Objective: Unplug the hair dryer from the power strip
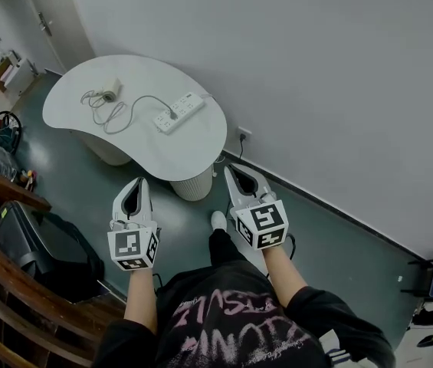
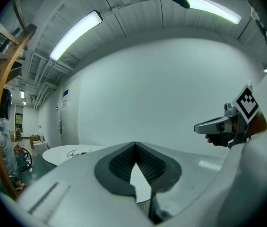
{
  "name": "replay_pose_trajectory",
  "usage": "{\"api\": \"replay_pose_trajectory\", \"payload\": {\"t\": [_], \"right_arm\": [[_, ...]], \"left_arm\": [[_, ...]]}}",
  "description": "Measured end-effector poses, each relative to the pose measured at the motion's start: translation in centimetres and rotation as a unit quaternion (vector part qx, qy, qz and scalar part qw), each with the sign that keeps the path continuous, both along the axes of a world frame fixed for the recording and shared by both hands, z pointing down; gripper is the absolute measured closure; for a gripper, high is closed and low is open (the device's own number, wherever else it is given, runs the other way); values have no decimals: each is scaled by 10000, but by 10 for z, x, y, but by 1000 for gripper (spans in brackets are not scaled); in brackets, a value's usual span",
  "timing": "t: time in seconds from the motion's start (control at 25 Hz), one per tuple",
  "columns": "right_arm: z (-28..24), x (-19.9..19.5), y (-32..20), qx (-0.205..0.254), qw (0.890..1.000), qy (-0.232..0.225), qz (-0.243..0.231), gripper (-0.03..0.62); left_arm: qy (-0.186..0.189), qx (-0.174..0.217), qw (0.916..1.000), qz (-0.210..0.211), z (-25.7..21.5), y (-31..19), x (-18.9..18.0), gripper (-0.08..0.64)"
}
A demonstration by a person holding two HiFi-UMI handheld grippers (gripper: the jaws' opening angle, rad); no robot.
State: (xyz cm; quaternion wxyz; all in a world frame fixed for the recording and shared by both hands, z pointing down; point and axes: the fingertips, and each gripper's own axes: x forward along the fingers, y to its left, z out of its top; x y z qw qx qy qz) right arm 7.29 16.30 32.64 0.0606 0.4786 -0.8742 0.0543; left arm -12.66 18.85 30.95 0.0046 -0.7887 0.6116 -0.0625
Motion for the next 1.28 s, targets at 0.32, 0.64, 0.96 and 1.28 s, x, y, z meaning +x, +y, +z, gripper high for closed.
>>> {"api": "replay_pose_trajectory", "payload": {"t": [0.32, 0.64, 0.96, 1.28], "right_arm": [[7, 5, -22, -86, 9999, -40, 64, 582], [10, 5, -42, -104, 9999, -22, 100, 581], [17, 9, -57, -140, 9997, -47, 184, 583], [25, 7, -77, -188, 9994, -79, 266, 583]], "left_arm": [[47, -59, 10000, -35, 6, -20, 0, 560], [134, -121, 9998, -97, 11, -42, -5, 560], [120, -184, 9997, -66, 19, -59, -4, 560], [164, -331, 9992, -131, 33, -80, -15, 560]]}}
